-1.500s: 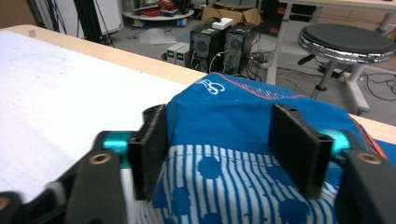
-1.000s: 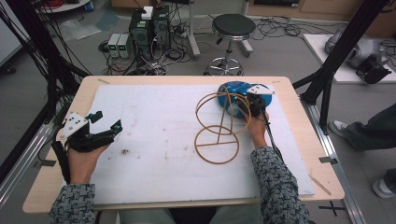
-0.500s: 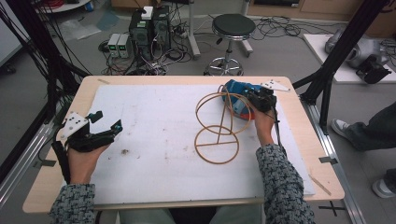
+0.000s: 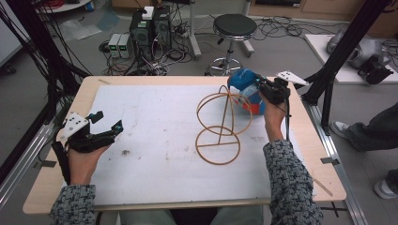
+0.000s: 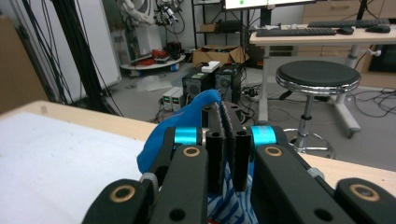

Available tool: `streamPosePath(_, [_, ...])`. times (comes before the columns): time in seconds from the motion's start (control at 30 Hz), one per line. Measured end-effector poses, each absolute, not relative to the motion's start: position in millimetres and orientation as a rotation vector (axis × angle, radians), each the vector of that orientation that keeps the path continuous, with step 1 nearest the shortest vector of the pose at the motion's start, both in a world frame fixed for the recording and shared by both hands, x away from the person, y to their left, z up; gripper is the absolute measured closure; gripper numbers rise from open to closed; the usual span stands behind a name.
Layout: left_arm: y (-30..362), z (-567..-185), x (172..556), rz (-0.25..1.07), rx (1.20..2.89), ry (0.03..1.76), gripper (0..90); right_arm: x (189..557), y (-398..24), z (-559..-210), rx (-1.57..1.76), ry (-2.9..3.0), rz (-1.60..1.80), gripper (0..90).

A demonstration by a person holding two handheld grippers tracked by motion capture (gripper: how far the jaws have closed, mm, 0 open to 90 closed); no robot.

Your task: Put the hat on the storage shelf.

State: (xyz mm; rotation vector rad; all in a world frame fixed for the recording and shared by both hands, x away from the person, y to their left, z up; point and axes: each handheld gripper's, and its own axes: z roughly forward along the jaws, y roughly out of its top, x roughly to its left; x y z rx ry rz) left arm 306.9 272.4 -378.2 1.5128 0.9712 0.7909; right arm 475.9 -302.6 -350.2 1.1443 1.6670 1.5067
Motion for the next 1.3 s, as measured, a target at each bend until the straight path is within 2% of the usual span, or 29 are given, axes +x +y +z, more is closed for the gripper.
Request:
streamPosePath(0.9, [272, -376, 306, 0.785, 1.506, 0.962, 19.2, 437, -315, -264, 0.991, 1.566, 1.668, 88.7])
streamPosePath(1.3, [272, -375, 306, 0.786, 1.503, 0.96, 19.2, 404, -305, -222, 0.845, 1.548, 1.78, 88.6])
